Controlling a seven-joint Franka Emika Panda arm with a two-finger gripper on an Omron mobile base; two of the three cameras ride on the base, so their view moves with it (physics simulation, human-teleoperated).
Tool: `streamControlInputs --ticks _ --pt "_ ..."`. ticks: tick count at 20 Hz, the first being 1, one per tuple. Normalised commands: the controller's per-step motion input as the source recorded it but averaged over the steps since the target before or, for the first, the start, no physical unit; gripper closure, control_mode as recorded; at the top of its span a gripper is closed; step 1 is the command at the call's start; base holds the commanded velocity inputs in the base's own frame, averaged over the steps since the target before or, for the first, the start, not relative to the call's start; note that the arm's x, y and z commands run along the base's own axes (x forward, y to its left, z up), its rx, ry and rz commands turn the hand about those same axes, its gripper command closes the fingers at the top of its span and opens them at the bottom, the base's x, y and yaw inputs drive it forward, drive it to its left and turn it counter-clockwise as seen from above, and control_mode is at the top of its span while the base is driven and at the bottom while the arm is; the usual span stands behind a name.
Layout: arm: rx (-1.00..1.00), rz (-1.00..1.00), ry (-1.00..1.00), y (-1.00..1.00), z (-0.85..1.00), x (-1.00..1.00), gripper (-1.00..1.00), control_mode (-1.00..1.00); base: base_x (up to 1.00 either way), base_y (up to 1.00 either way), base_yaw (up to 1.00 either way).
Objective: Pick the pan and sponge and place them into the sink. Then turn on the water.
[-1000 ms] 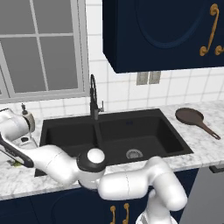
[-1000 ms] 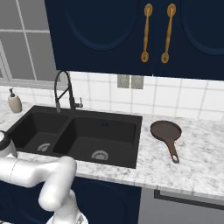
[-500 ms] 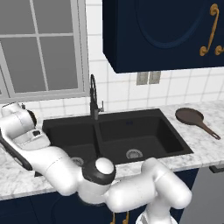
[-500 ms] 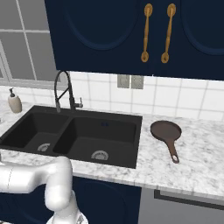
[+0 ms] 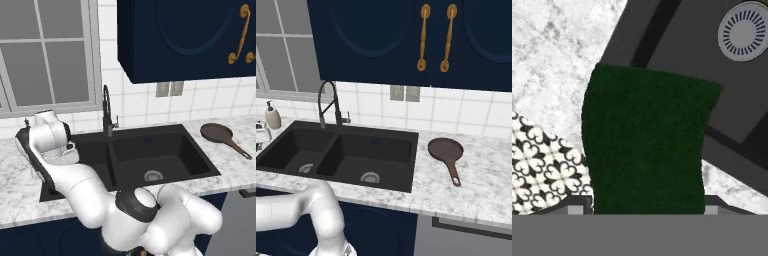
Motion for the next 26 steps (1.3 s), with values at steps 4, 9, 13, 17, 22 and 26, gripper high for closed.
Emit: streamControlInputs --ticks 4,9,13,17,22,26 --pt "0.24 0.16 0.00 -0.83 0.64 -0.07 1.00 -1.00 0.00 0.00 0.00" --pt "0.09 0.10 0.00 -0.98 0.62 -0.10 1.00 -1.00 0.00 0.00 0.00" --pt "0.02 0.07 0.00 -1.00 0.45 -0.11 1.00 -1.00 0.00 0.00 0.00" --pt "0.00 0.07 0.00 -1.00 0.28 -0.05 1.00 -1.00 0.00 0.00 0.00" --pt "0.00 0.01 0.00 -1.00 0.00 0.07 1.00 -1.00 0.00 0.00 0.00" --pt "0.04 0.00 0.00 -1.00 -0.08 0.21 1.00 -1.00 0.00 0.00 0.00"
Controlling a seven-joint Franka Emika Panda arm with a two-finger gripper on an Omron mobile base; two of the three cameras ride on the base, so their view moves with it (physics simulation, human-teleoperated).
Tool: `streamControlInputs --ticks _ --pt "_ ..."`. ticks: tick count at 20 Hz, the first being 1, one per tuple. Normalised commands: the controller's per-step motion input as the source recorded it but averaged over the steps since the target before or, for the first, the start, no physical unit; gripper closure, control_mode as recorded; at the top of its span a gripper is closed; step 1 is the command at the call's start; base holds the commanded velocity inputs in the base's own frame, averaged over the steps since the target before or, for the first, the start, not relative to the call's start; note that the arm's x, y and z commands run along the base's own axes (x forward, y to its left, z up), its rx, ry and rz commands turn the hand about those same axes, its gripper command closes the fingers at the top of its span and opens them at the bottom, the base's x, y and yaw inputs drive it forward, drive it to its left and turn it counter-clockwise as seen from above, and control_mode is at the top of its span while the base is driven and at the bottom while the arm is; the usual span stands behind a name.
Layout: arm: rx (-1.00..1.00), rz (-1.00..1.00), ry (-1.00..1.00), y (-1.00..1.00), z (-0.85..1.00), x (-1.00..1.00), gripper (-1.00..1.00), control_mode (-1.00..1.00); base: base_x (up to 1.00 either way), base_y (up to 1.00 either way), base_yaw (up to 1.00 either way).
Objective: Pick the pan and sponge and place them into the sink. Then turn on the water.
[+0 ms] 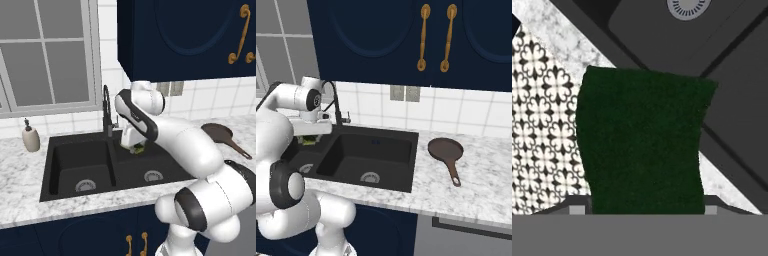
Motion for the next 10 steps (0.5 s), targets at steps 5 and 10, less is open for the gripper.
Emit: streamControlInputs --ticks 5,10 --pt "0.02 0.00 0.00 -1.00 -0.24 0.23 1.00 -1.00 0.00 0.00 0.00" --pt "0.00 0.00 0.00 -0.58 -0.70 0.63 1.00 -1.00 0.00 0.00 0.00"
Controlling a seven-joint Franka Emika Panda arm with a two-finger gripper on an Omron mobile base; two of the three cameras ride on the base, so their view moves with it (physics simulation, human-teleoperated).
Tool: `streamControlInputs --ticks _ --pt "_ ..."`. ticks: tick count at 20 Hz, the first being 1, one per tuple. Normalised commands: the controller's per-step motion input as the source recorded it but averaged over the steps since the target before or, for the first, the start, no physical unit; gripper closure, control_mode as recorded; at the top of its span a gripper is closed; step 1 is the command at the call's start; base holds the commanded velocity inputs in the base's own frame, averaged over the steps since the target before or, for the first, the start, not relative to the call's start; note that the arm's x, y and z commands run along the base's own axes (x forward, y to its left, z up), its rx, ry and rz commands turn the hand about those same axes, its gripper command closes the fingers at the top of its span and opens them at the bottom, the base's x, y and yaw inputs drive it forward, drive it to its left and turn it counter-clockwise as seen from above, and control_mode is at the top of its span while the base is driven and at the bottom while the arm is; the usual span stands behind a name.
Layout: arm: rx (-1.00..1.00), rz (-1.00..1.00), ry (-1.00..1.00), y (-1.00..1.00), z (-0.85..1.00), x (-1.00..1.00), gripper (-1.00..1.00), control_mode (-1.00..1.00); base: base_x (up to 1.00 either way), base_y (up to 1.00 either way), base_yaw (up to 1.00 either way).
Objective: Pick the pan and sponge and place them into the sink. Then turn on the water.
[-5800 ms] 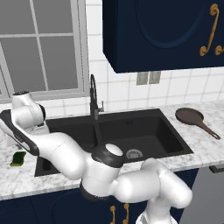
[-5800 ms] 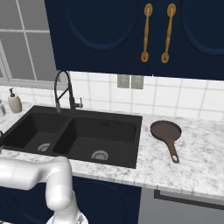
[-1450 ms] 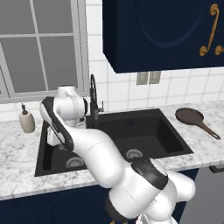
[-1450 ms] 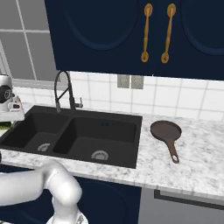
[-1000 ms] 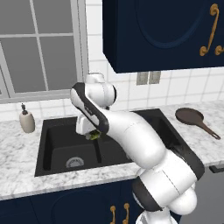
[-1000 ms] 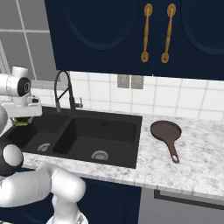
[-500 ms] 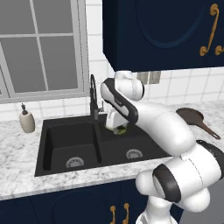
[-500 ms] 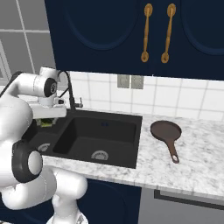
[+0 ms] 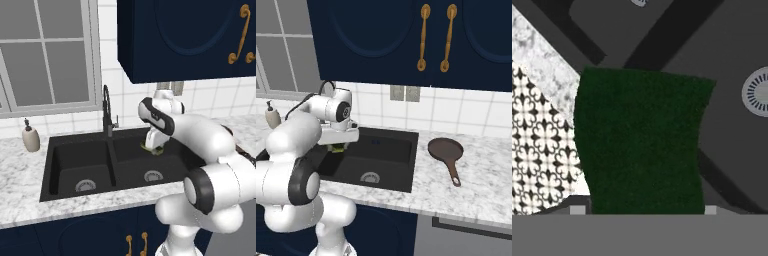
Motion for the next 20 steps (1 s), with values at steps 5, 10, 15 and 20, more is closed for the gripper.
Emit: streamControlInputs --ticks 5,10,15,20 --pt "0.00 0.00 0.00 -0.03 -0.83 0.97 1.00 -1.00 0.00 0.00 0.00" --pt "-0.04 0.00 0.00 0.01 -0.73 0.70 1.00 -1.00 0.00 0.00 0.00" --pt "0.00 0.00 0.02 0.00 -0.39 0.29 1.00 -1.00 0.00 0.00 0.00" --pt "0.00 0.00 0.00 0.00 -0.42 0.19 1.00 -1.00 0.00 0.00 0.00"
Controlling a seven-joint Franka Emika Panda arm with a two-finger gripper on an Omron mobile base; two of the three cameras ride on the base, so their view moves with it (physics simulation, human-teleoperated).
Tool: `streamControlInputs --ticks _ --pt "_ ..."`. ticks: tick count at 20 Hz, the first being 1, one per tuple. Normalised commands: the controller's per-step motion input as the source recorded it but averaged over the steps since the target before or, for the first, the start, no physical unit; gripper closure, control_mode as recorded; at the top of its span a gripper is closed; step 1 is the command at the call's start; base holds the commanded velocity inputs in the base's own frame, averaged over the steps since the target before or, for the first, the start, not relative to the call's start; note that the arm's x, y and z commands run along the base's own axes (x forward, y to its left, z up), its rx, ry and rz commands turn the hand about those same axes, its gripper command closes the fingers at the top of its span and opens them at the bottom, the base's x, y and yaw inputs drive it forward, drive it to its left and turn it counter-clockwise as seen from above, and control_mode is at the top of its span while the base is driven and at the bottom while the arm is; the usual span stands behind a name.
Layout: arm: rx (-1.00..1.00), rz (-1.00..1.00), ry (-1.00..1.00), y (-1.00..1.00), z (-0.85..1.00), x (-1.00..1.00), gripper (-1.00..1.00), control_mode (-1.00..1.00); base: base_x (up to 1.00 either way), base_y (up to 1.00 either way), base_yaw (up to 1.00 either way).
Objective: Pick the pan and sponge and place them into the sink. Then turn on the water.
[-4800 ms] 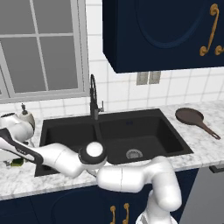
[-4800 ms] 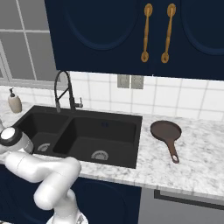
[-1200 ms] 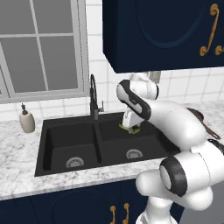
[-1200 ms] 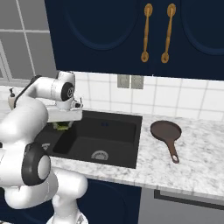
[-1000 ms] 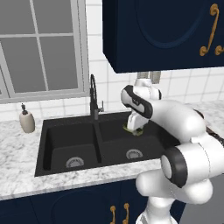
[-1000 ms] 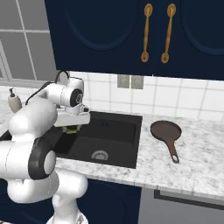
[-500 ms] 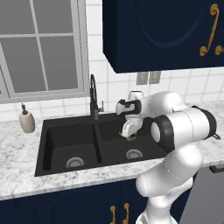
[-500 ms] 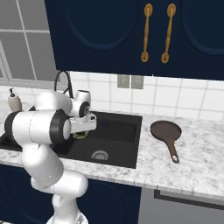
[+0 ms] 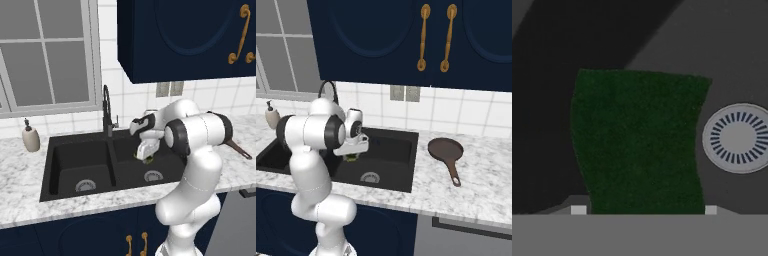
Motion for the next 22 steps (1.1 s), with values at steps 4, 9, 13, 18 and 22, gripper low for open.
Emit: streamControlInputs --ticks 4,9,13,18,22 --pt "0.00 0.00 0.00 0.00 -0.59 0.25 1.00 -1.00 0.00 0.00 0.00" --pt "0.00 0.00 0.03 0.00 -0.67 0.29 1.00 -1.00 0.00 0.00 0.00" --pt "0.00 0.00 0.02 0.00 -0.62 0.23 1.00 -1.00 0.00 0.00 0.00" --pt "0.00 0.00 0.00 0.00 -0.36 0.07 1.00 -1.00 0.00 0.00 0.00" --pt "0.00 0.00 0.00 0.00 -0.34 0.00 1.00 -1.00 0.00 0.00 0.00"
